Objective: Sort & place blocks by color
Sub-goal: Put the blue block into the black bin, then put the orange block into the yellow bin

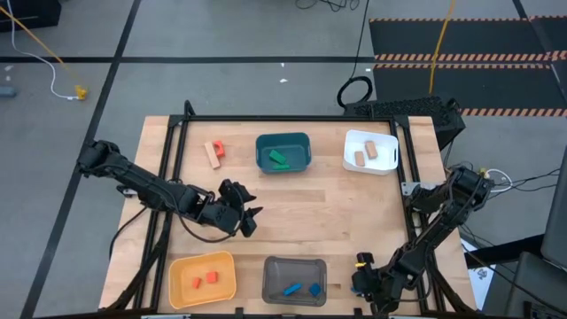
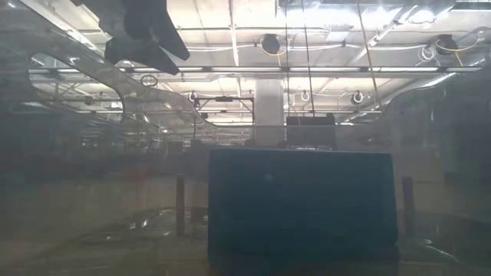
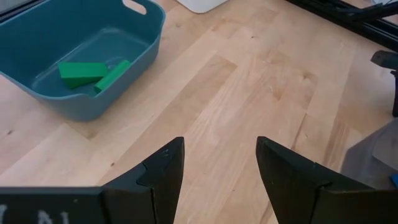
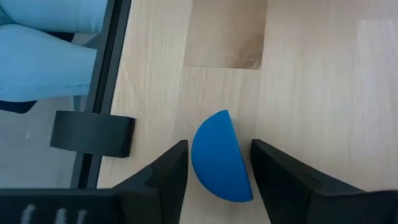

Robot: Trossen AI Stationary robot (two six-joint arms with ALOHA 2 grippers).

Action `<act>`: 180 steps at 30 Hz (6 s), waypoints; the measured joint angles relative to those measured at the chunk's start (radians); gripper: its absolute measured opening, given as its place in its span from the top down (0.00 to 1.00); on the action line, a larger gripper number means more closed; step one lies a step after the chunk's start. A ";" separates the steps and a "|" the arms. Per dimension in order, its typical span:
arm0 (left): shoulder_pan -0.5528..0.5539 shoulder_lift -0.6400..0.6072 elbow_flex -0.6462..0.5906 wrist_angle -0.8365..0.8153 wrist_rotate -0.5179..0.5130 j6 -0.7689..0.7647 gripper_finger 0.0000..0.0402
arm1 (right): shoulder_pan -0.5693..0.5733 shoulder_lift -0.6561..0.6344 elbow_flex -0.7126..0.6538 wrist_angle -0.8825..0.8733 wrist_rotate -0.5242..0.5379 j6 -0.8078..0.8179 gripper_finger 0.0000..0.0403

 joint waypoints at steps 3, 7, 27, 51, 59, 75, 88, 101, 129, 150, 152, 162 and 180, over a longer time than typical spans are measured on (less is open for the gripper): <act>0.000 0.000 0.000 0.000 0.000 0.000 0.50 | 0.000 0.000 0.000 -0.005 0.002 0.000 0.68; 0.000 0.000 0.000 0.000 0.000 0.000 0.50 | 0.000 0.000 0.000 -0.003 0.002 0.011 0.82; 0.000 0.000 0.000 0.000 0.000 0.046 0.50 | -0.016 -0.191 -0.003 0.099 0.562 -0.147 0.82; 0.000 0.000 0.000 0.000 0.000 0.089 0.50 | -0.218 0.186 -0.042 1.041 0.367 -0.312 0.81; 0.000 0.000 0.000 -0.001 0.024 0.089 0.50 | -0.245 0.217 -0.042 1.077 0.353 -0.193 0.73; 0.034 0.000 0.000 -0.078 0.025 -0.020 0.50 | -0.271 0.107 -0.044 1.037 0.290 -0.236 0.46; 0.297 0.000 0.000 -0.357 0.003 -0.247 0.50 | -0.306 -0.367 -0.087 0.477 0.378 -0.442 0.45; 0.574 0.053 -0.048 -0.417 -0.021 -0.332 0.50 | -0.318 -0.635 -0.343 0.394 0.486 -0.323 0.45; 0.798 0.291 -0.090 -0.181 0.001 -0.304 0.50 | -0.318 -0.705 -0.668 0.896 0.487 -0.372 0.45; 0.891 0.295 -0.091 -0.192 -0.005 -0.296 0.50 | -0.365 -0.705 -0.668 0.889 0.487 -0.469 0.45; 0.889 0.295 -0.091 -0.202 0.002 -0.296 0.50 | -0.370 -0.705 -0.668 0.888 0.487 -0.469 0.45; 0.882 0.295 -0.091 -0.257 0.042 -0.281 0.50 | -0.372 -0.705 -0.668 0.888 0.484 -0.490 0.45; 0.908 0.292 -0.089 -0.230 0.109 -0.169 0.77 | -0.372 -0.705 -0.668 0.888 0.483 -0.491 0.45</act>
